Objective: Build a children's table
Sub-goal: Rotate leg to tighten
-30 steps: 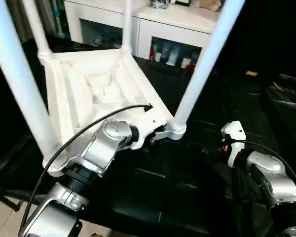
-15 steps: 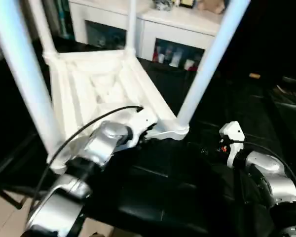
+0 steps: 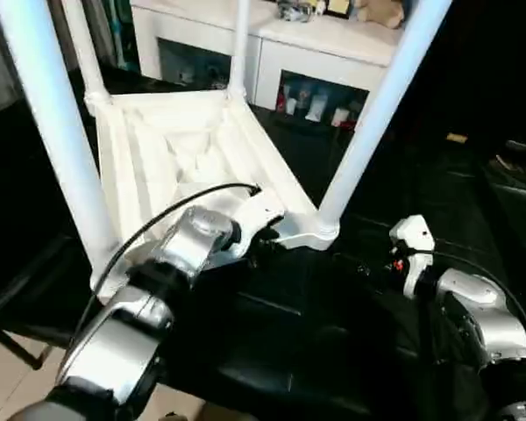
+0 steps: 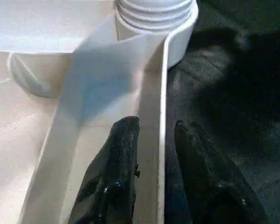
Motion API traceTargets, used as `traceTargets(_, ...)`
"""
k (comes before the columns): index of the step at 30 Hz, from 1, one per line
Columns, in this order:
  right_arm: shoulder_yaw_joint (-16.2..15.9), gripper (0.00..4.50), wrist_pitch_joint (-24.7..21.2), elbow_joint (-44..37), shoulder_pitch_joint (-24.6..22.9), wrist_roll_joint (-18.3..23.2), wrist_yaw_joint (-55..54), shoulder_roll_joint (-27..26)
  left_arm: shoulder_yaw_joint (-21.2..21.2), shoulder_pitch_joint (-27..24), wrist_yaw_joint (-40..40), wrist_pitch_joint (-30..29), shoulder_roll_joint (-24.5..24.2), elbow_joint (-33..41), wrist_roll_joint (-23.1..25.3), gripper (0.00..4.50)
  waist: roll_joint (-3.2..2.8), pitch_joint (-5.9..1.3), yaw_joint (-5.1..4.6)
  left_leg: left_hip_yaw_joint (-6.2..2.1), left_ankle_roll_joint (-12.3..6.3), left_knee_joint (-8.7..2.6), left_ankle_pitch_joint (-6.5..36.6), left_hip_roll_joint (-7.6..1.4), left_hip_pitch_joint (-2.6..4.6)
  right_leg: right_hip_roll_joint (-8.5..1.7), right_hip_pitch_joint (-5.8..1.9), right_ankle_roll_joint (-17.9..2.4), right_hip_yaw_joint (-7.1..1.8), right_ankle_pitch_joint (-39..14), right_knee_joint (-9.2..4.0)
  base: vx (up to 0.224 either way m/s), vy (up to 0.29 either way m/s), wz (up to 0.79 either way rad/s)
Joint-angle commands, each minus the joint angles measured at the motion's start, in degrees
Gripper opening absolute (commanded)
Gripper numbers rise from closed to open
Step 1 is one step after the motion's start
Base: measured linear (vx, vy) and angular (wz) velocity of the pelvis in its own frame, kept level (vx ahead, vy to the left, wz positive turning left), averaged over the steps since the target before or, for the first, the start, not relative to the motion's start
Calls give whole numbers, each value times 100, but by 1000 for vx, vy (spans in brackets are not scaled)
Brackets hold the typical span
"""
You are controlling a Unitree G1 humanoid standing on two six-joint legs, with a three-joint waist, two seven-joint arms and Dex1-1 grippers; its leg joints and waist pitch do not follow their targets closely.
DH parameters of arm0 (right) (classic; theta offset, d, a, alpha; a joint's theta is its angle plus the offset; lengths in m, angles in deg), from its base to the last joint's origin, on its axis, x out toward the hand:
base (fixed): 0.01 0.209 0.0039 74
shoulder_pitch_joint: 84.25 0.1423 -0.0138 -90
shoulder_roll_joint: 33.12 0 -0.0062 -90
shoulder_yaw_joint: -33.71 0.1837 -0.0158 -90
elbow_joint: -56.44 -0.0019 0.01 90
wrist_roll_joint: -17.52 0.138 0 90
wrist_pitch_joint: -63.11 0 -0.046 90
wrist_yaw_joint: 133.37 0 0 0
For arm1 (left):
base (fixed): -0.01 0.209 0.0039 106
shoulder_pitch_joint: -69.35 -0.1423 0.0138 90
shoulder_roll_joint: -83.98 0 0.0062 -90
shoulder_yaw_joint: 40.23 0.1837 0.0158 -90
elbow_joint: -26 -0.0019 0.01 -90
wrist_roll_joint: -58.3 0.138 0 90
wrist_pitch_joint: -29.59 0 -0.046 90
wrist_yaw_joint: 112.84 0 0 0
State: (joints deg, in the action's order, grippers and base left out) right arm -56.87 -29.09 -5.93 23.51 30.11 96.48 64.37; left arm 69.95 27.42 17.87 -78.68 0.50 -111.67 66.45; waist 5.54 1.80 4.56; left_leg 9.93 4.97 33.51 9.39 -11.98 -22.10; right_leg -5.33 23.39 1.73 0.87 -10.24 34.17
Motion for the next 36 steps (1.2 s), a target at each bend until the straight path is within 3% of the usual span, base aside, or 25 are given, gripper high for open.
traceTargets(1,-27,386,28,-58,-40,-87,24,114,188,-20,15,-65,72,-319,164,113,-22,-293,0,44,-358,-398,1410,-61,94,-138,-251,-1259,-38,-733,-361,0,0,0)
traceTargets(4,-29,386,31,-65,-51,-93,23,117,193,25,21,-59,95,-425,192,78,-24,-288,28,35,-277,-414,1607,-69,109,-151,-243,-1209,-38,-1037,-385,0,0,0)
traceTargets(8,-35,386,41,-68,-56,-107,25,121,250,44,-96,-15,129,-595,208,40,-20,-293,38,34,-278,-413,1560,-65,100,-144,-245,-1230,-39,-883,-374,0,0,0)
traceTargets(13,-46,386,70,-64,-44,-127,35,104,313,-52,-298,184,168,-863,293,8,-14,-284,46,34,-290,-421,1623,-64,98,-153,-246,-1206,-37,-1009,-391,0,0,0)
traceTargets(17,-50,386,87,-88,-67,-125,50,111,354,-184,-602,301,161,-827,228,8,-16,-290,44,31,-294,-424,1611,-72,100,-157,-246,-1204,-40,-989,-389,0,0,0)
traceTargets(22,-86,386,69,-235,-181,-117,145,146,522,-534,-1446,357,-18,-98,15,8,-37,-283,67,52,-398,-425,1456,-79,109,-153,-242,-1284,-48,-807,-381,0,0,0)
traceTargets(29,-187,386,46,-258,-258,-168,267,99,570,-926,-1633,11,-207,970,-77,8,-71,-266,61,32,-229,-482,1929,-97,118,-160,-203,-1107,-51,-1505,-438,0,0,0)
traceTargets(36,-259,386,14,-230,-218,-138,298,-22,634,-1292,-1756,-366,-297,1763,-103,8,-56,-275,36,36,-262,-481,1728,-96,87,-151,-217,-1120,-53,-1219,-408,0,0,0)
